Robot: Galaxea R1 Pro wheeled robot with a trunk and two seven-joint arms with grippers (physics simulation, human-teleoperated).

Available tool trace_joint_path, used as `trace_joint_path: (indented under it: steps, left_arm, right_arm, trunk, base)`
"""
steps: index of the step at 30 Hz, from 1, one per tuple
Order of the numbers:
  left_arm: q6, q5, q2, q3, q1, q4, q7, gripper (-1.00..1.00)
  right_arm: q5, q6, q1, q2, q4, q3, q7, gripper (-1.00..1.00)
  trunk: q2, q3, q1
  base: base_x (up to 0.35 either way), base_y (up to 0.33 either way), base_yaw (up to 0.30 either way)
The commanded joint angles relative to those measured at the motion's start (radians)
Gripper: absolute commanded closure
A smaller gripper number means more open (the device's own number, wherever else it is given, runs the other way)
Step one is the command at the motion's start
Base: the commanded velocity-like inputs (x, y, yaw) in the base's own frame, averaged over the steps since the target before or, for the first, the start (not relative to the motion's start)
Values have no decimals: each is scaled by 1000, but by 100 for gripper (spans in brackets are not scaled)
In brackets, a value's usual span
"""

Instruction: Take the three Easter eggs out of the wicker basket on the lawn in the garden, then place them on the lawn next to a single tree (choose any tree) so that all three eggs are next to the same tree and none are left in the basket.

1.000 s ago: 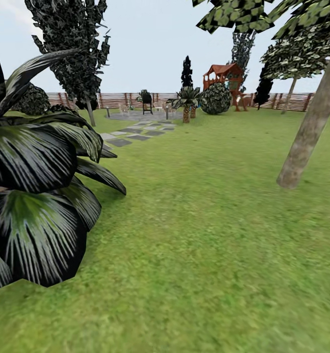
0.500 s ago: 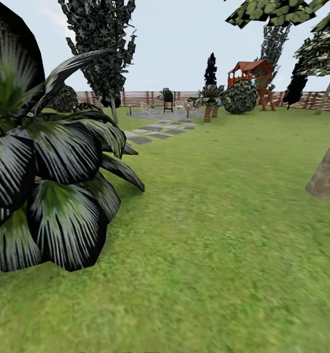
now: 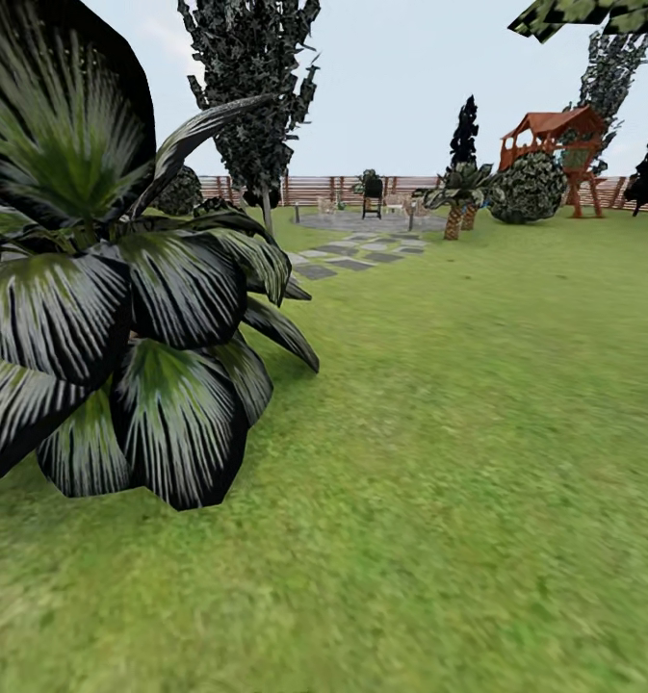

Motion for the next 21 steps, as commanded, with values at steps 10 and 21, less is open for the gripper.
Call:
trace_joint_path:
  steps: [10,21]
  left_arm:
    - [-1,0,0,0,1,-1,0,-100]
    - [-1,-1,0,0,1,-1,0,-100]
  right_arm:
    - [9,-3,-1,0,1,1,-1,-100]
    - [9,-3,-1,0,1,1,-1,-100]
  trunk:
    - [0,-6,0]
    - [0,-12,0]
  base:
    - [0,0,275]
    - [0,0,275]
